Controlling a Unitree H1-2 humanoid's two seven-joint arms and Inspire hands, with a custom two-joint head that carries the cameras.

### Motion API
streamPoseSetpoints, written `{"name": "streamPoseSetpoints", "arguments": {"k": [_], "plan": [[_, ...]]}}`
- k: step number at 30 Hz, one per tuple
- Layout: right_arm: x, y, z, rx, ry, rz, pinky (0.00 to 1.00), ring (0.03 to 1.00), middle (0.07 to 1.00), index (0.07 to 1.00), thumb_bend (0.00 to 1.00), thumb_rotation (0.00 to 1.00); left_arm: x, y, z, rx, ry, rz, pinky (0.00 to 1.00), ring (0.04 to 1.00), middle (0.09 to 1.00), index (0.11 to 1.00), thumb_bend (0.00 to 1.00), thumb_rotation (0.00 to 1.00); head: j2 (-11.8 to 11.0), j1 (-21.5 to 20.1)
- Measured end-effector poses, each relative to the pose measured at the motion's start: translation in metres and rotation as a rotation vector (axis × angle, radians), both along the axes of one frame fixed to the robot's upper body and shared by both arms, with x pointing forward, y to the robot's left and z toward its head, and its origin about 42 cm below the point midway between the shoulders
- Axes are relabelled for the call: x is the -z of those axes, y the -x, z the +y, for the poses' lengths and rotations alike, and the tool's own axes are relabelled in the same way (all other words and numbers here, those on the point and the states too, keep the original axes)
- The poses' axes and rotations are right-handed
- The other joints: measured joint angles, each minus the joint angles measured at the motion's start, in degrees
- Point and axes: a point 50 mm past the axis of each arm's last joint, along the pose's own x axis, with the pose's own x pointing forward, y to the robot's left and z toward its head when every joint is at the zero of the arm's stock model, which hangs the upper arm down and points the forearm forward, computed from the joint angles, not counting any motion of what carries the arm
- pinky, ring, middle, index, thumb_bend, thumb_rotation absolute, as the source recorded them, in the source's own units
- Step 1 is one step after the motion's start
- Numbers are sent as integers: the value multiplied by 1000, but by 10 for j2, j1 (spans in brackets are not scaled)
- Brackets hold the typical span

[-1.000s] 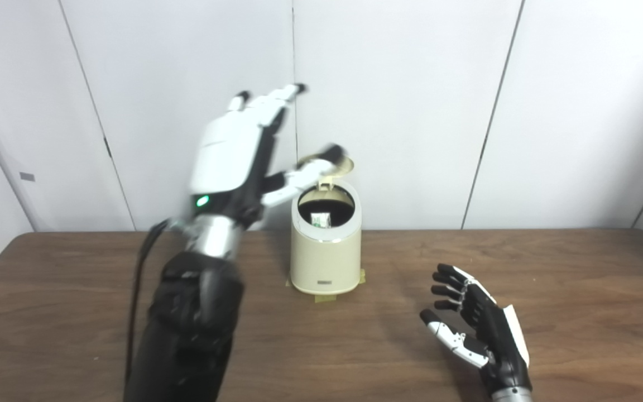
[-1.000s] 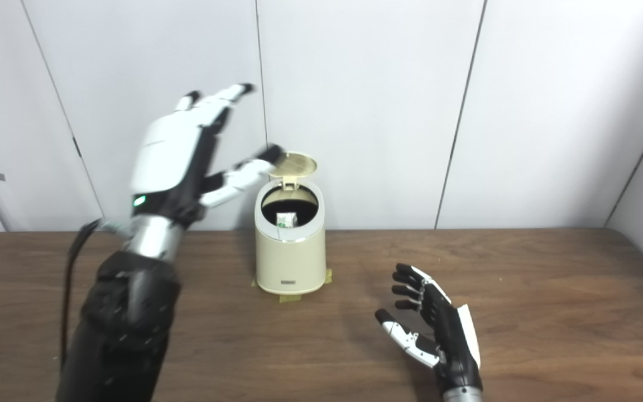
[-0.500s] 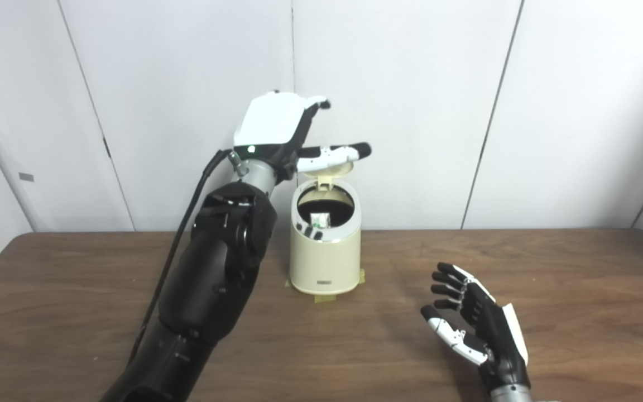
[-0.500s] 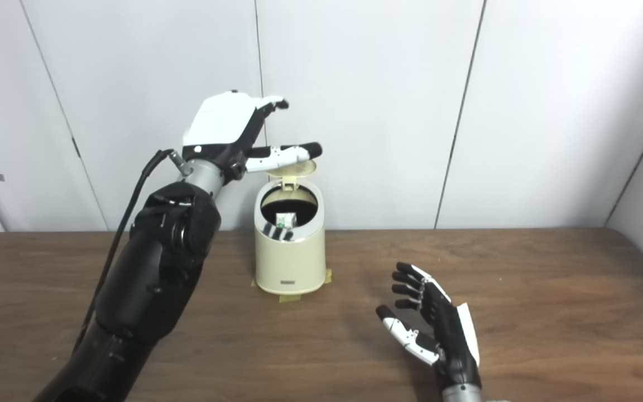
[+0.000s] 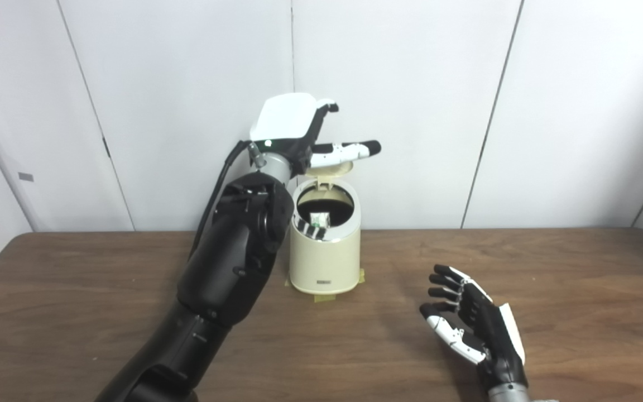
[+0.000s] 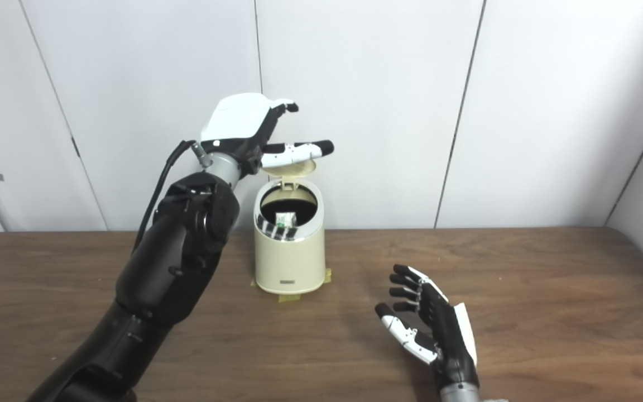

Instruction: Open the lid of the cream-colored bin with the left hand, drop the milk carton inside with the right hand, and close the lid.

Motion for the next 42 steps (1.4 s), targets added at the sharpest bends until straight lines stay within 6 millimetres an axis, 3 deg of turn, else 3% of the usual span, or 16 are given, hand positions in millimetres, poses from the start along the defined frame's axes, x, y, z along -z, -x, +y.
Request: {"name": "streamPoseSetpoints", "arguments": {"k": [8,14,20,29,35,42], "plan": [[0,0,0,-2,-1,0,631,723,767,774,263,293,18,4,1,9,-27,33,1000,845,822,848,881,1000,2,-4],[1,0,0,-5,-3,19,632,727,770,783,270,296,21,14,-1,26,-50,46,1000,906,880,855,868,1000,3,-5],[0,1,1,-14,-1,29,644,738,783,791,277,334,25,18,8,19,-67,39,1000,882,844,831,844,984,6,-6],[2,4,4,-30,-3,78,655,735,790,808,292,341,52,44,16,42,-70,44,1000,871,831,828,864,1000,13,-8],[2,5,5,-41,-8,92,634,720,786,808,290,297,58,50,18,44,-61,50,988,850,807,813,868,1000,18,-6],[2,6,6,-42,-6,95,615,707,782,804,294,326,77,62,21,59,-90,85,981,855,828,827,877,1000,19,-4]]}}
